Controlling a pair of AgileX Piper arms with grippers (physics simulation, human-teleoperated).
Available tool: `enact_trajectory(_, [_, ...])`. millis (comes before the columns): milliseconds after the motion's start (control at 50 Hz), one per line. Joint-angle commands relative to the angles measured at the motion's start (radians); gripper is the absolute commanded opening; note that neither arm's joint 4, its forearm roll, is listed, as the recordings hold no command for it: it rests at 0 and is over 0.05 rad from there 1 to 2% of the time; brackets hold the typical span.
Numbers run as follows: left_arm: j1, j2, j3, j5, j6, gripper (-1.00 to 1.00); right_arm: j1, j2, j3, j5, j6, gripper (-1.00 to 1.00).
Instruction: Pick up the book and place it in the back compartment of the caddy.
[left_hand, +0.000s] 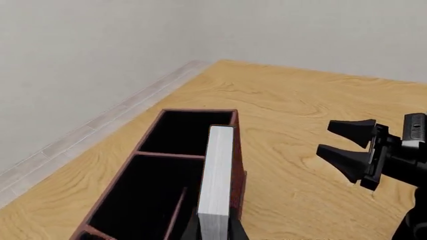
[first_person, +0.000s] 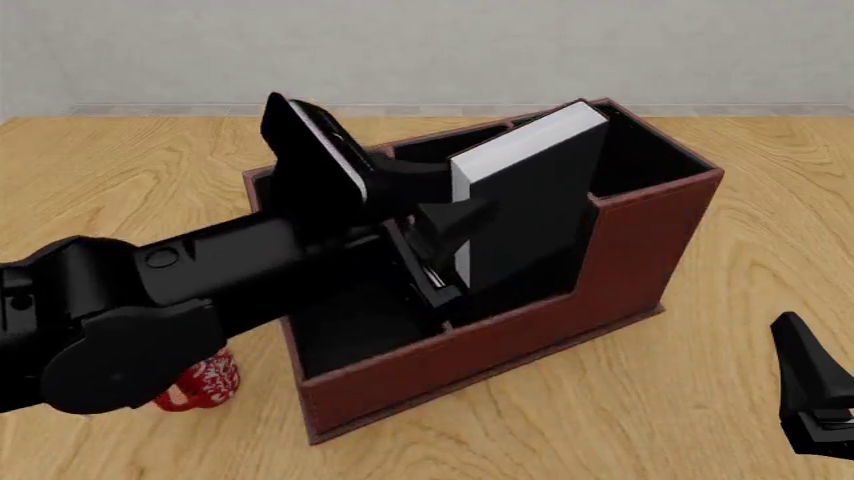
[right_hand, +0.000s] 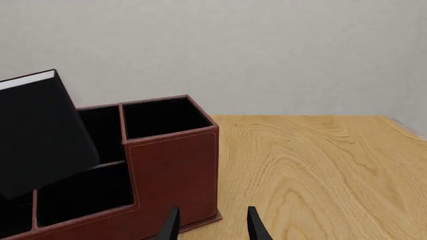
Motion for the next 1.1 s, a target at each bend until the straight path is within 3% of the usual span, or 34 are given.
enact_trajectory(20, [0.023, -0.009, 0.002, -0.008, 0.041, -1.00, 0.000, 0.000, 0.000, 0.000, 0.000, 1.00])
enact_trajectory(1100, [0.062, 0.128, 0.014, -0.116, 0.018, -1.00, 0.000, 0.000, 0.000, 0.000, 0.000, 1.00])
